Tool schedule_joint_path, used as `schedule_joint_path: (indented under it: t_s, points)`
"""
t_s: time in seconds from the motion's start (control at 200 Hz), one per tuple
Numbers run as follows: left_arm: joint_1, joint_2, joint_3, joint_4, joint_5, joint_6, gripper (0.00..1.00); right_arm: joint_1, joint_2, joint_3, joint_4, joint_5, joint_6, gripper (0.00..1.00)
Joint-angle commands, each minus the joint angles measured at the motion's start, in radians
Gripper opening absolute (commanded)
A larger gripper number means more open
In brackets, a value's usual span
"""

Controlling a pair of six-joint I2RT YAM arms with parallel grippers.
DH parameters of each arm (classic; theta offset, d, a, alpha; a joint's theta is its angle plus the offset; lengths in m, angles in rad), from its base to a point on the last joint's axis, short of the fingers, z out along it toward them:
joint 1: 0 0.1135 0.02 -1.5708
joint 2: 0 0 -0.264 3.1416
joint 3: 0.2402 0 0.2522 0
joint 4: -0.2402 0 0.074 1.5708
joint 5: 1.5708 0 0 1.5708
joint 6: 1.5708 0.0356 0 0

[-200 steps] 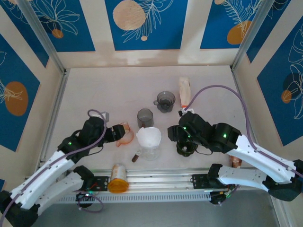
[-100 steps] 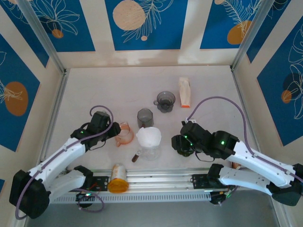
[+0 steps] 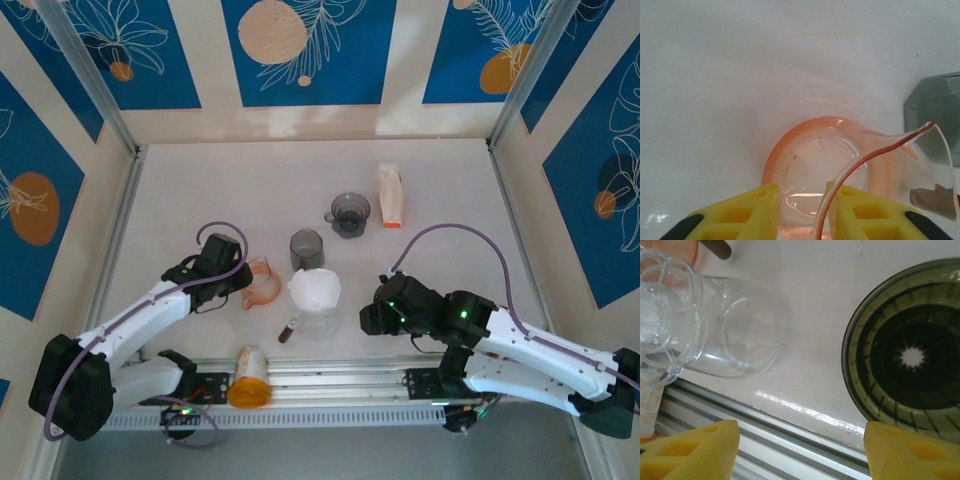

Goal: Place the coffee filter in the dripper

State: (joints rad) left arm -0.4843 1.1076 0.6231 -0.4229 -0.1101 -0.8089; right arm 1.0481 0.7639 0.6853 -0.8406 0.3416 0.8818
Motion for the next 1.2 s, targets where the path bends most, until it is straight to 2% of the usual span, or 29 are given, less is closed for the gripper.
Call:
schedule_joint_path:
  t_s: [0.0,0.17,0.355,0.765,1.195]
  points:
    - [0.012,0.003,0.039,-0.068,-0.019,0.004,0.26,0.01,-0.01,-0.026,0.054,-0.042,0.019,0.67]
    - [0.016,-0.028,0.059,-0.159,-0.033,0.007,0.15,0.011,-0.008,-0.063,0.104,-0.066,0.019,0.67]
    - [0.051,-0.066,0.033,-0.194,0.007,-0.017,0.0,0.012,0.018,-0.101,0.176,-0.115,0.011,0.65]
    - [0.095,-0.207,0.029,-0.3,-0.03,-0.032,0.0,0.016,0.152,-0.171,0.38,-0.233,0.027,0.59]
    - [0.125,-0.209,0.015,-0.289,0.014,-0.015,0.0,0.024,0.272,-0.208,0.505,-0.282,0.066,0.58]
